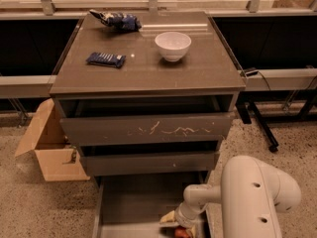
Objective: Pick apple from bottom drawer and place on counter
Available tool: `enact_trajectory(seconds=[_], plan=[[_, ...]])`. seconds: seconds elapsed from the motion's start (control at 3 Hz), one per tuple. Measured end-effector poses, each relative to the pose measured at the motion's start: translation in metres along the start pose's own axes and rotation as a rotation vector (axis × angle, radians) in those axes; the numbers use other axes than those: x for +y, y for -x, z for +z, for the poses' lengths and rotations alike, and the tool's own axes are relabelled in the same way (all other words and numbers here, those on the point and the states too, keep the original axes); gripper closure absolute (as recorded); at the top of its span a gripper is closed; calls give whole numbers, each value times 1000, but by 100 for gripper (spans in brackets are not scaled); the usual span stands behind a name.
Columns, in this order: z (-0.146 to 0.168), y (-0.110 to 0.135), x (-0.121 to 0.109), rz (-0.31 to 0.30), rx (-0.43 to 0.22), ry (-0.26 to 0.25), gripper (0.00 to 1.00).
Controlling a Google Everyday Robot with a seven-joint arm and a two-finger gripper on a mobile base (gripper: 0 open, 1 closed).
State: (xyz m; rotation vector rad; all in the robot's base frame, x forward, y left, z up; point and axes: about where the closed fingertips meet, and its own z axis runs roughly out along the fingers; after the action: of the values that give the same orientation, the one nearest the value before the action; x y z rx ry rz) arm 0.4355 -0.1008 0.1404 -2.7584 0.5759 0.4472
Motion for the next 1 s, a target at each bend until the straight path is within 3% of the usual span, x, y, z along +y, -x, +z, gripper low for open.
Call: enact_trajectory(seconds=[0.67, 1.0], plan=[[11, -7, 4, 10, -25, 4, 61], [5, -9, 5, 19, -57, -47, 84]])
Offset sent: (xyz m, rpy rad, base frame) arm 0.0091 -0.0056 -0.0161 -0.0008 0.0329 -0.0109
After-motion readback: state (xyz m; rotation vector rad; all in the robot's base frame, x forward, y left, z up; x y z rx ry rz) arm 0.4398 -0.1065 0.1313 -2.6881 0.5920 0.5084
